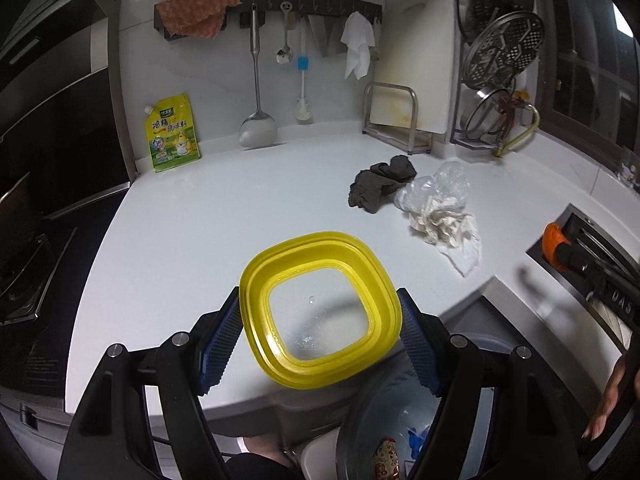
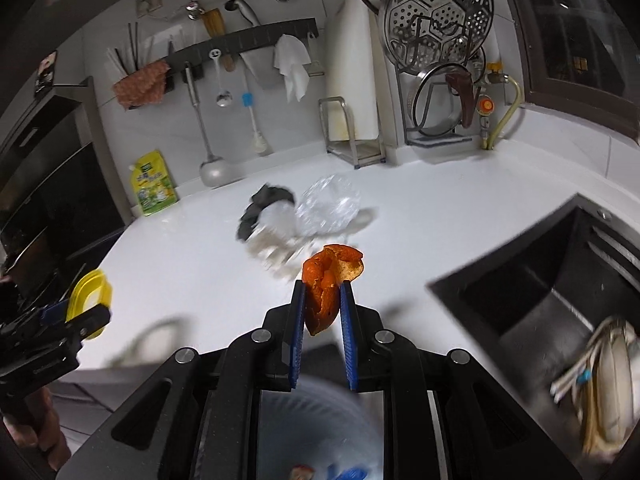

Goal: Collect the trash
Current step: 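Carry the yellow lid in the left tool over the bin while the right carries the peel, then open the left tool to drop the lid while the right releases the peel into the bin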

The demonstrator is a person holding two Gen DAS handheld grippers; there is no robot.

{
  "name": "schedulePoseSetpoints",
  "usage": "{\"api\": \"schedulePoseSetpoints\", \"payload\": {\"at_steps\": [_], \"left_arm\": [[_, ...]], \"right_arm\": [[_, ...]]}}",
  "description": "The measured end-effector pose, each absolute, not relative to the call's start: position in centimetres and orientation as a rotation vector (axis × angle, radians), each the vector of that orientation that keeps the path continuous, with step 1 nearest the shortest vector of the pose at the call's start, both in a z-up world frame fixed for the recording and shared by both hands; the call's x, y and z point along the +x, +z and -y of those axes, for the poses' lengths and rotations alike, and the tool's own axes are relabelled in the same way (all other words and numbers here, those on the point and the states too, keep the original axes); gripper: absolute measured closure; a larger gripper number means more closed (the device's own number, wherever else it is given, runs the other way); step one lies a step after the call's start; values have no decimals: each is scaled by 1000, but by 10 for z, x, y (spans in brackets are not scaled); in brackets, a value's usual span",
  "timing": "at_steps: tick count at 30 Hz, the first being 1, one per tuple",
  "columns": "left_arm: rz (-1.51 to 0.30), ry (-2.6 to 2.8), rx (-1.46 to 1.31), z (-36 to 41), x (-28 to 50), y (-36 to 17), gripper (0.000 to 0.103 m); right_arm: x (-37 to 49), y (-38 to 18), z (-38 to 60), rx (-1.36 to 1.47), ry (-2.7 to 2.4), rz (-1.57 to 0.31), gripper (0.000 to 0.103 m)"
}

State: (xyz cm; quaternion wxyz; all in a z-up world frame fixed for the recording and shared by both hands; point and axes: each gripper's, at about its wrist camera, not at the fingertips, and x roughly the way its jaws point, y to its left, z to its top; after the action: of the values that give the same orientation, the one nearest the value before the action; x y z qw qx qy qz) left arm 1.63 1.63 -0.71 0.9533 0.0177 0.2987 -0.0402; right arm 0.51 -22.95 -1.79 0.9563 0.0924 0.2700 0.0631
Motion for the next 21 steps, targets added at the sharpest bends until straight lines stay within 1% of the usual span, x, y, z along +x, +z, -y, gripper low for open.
{"api": "schedulePoseSetpoints", "payload": {"at_steps": [10, 21], "left_arm": [[-625, -156, 59, -5, -21, -25, 31], [-642, -217, 86, 10, -51, -43, 31]], "right_arm": [[-64, -53, 210, 223, 108, -627, 86], [-107, -75, 202, 206, 87, -674, 86]]}}
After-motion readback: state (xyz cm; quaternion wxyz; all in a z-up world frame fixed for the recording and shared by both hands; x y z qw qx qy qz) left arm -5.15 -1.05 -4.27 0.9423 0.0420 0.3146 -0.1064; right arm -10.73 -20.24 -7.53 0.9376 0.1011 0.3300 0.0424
